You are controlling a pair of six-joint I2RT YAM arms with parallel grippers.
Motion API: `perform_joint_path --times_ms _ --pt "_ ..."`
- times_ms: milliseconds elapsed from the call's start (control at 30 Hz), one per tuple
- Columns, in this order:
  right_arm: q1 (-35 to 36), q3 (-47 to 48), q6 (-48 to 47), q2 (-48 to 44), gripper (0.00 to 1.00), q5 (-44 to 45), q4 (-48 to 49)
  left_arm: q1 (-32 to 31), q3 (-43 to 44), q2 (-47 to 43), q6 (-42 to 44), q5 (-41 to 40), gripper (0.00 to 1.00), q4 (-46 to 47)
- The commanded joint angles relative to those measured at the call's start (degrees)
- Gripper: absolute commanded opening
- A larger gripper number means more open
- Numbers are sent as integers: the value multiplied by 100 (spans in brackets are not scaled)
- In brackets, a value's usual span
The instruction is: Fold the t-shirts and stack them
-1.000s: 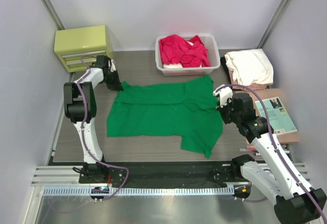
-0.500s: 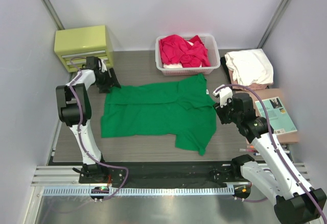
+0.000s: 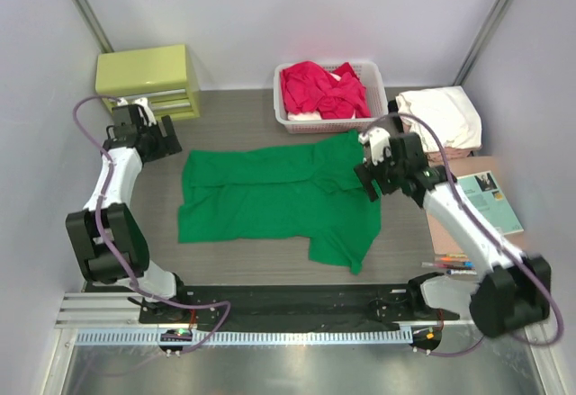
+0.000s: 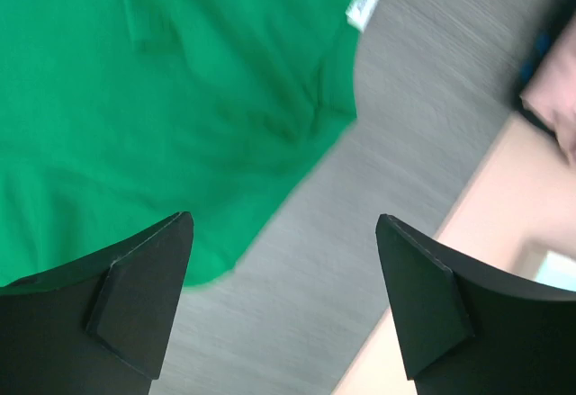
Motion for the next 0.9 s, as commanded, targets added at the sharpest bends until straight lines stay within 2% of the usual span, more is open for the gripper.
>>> perform_joint_path --times_ms 0,33,67,133,167,200,233,400,567,867 --pt "-32 1119 425 1577 85 -567 559 -43 -50 -385 185 -219 86 486" --pt "-32 1521 548 1780 62 -778 585 -52 -128 -377 106 -210 87 564" --pt "-32 1699 758 1965 45 -1128 690 -69 -190 -377 62 -132 87 643" --pt "-15 2356 952 2659 1 -1403 656 -131 -365 -333 -8 -9 86 923" --pt "-15 2595 1014 2957 1 -1482 517 -288 -384 -298 18 62 80 986" --pt "-6 2833 1015 3421 1 -1648 402 -376 -375 -245 35 -7 36 1004" --pt "29 3235 1041 3669 1 -1659 323 -473 -306 -193 9 -86 1 1004" --pt "477 4020 927 4506 1 -1264 94 -1097 -95 132 44 -350 0 890" --pt "872 4513 1059 5348 1 -1386 -21 -1861 152 589 62 -394 0 644" --pt "987 4408 1076 5948 1 -1369 137 -1977 486 1539 79 -649 0 582"
